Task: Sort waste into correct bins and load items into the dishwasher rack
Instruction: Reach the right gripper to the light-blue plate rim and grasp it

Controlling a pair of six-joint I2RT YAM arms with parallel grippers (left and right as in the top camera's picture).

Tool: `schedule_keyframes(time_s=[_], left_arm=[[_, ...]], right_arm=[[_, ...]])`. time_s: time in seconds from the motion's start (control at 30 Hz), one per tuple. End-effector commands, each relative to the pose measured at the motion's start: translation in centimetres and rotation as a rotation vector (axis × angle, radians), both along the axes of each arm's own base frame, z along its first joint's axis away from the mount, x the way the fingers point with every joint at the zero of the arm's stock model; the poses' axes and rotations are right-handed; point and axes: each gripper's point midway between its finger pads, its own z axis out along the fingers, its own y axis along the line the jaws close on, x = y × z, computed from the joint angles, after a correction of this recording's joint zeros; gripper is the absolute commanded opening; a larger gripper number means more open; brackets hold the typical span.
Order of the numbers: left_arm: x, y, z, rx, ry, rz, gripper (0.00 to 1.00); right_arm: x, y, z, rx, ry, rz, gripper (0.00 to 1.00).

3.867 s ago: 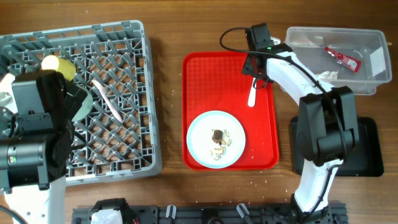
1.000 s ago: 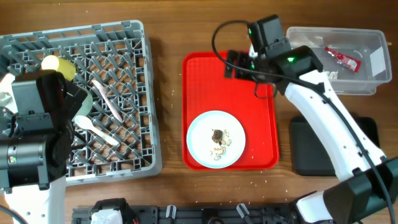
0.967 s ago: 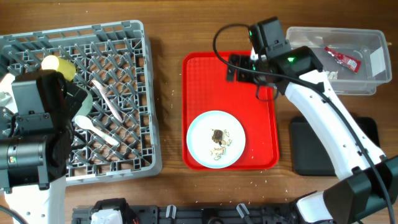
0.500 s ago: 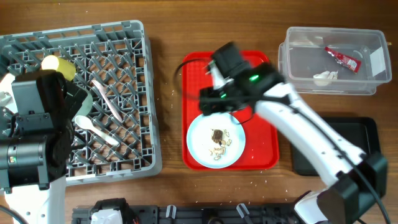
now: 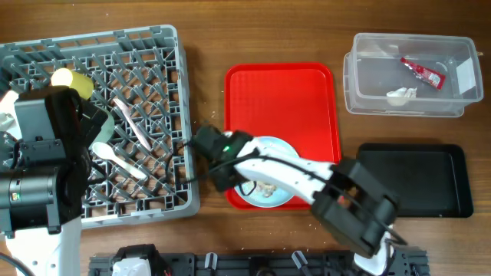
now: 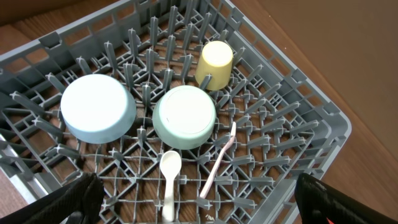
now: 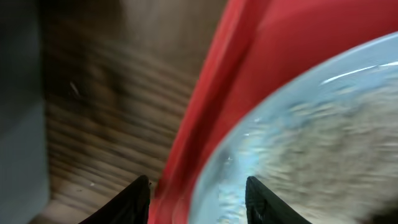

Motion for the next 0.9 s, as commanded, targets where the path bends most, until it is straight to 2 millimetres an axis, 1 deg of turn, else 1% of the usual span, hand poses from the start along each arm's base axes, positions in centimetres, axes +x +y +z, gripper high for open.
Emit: schedule_keyframes(time_s=[0.0,0.07,0.2,0.3,0.47,0.6,0.77,0.83,0.87], left_arm=[[-0.1,0.2,0.4,-0.005,-0.02,0.017,1.0],[-0.1,0.2,0.4,-0.005,-0.02,0.017,1.0],[-0.1,0.2,0.4,-0.005,-0.02,0.017,1.0],[-0.1,0.2,0.4,-0.005,-0.02,0.017,1.0],[-0.1,0.2,0.4,-0.005,-0.02,0.017,1.0],[-0.1,0.2,0.4,-0.005,-0.02,0.017,1.0],[-0.1,0.2,0.4,-0.005,-0.02,0.017,1.0],[-0.1,0.2,0.4,-0.005,-0.02,0.017,1.0],[-0.1,0.2,0.4,-0.005,-0.02,0.017,1.0]], right_arm=[[-1.3,0.5,-1.2,-0.037,-0.003,0.019,0.49],[-1.7,0.7,-1.2,-0.039,-0.002,0.03,0.45],[-1.7,0.0,-1.2,-0.073,-0.01,0.029,0.36],[-1.2,-0.7,-1.2,-0.106,-0.038,0.032,0.34],[-0.7,-1.4,-1.2,-0.119,-0.031,0.015,0.4],[-0.5,-1.5,-1.0,-0.078,0.03,-0.014,0.4],[-0.4,-0.1,0.5,0.033,0.1,0.033,0.49],[0.3,0.1,1.3,0.053,0.088,0.025,0.5],[0.8,-0.2,1.5,0.053,0.074,0.017,0.5]])
